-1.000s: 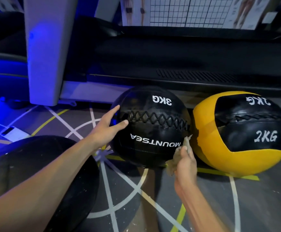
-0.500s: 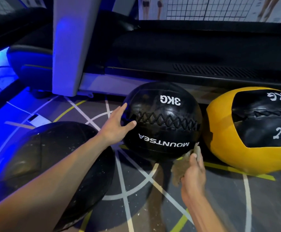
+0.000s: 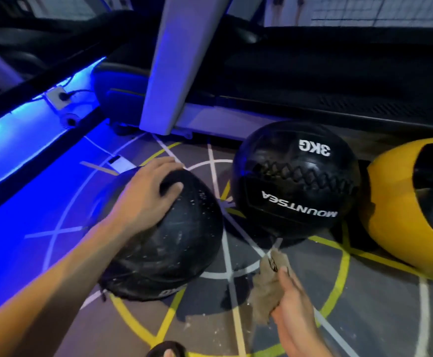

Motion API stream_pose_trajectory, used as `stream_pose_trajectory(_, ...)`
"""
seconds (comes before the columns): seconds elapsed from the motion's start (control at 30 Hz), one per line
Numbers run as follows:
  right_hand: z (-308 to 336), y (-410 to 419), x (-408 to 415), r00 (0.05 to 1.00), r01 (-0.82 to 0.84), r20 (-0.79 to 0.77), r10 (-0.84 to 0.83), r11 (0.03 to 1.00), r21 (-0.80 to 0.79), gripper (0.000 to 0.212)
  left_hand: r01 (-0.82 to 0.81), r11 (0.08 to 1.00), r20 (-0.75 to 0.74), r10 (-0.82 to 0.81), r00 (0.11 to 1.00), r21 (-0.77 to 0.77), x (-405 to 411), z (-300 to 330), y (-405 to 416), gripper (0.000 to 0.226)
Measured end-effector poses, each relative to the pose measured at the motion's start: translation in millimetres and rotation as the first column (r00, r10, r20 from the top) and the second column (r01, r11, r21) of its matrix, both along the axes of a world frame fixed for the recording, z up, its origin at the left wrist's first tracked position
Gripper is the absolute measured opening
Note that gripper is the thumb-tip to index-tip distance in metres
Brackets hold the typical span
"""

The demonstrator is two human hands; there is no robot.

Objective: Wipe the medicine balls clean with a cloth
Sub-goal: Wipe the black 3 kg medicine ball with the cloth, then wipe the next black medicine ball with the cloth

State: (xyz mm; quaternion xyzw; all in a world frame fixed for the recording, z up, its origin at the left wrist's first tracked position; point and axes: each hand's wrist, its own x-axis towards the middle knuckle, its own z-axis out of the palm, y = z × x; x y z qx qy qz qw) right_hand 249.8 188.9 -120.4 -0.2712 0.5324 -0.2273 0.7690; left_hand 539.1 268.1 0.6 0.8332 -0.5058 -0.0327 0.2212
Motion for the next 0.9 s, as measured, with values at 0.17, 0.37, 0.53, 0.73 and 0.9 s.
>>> stream_pose_trajectory(0.17,39.7,16.3,3.8,0.976,-0.212,0.035,0.213,0.977,-0.022,0.034,-0.085,0.878,0.117,0.033,0.993,0.47,9.7,-7.2,69.8,0.099)
stream_pose_trajectory(0.37,110.6,27.5,-7.9,0.884,-0.465,-0.068,0.463,0.855,-0.23,0.032,0.136,0.745,-0.053,-0.134,0.99,0.653,-24.4,26.6,93.7,0.081)
stream_pose_trajectory(0.53,183.3,37.8,-24.6,0.803,-0.593,-0.208,0.558,0.717,-0.366,0.022,0.269,0.722,-0.173,-0.205,0.963,0.637,-64.0,64.0,130.8,0.068)
stream_pose_trajectory(0.73,269.5,61.4,-72.3,0.641,-0.75,-0.359,0.678,0.455,-0.481,0.02,0.087,0.673,-0.071,-0.051,0.996,0.735,-116.0,44.4,183.7,0.081)
stream_pose_trajectory(0.9,283.4,63.4,-96.5,0.619,-0.775,-0.496,0.609,0.368,-0.514,0.021,0.04,0.769,-0.052,-0.008,0.999,0.638,-146.9,11.3,218.2,0.089)
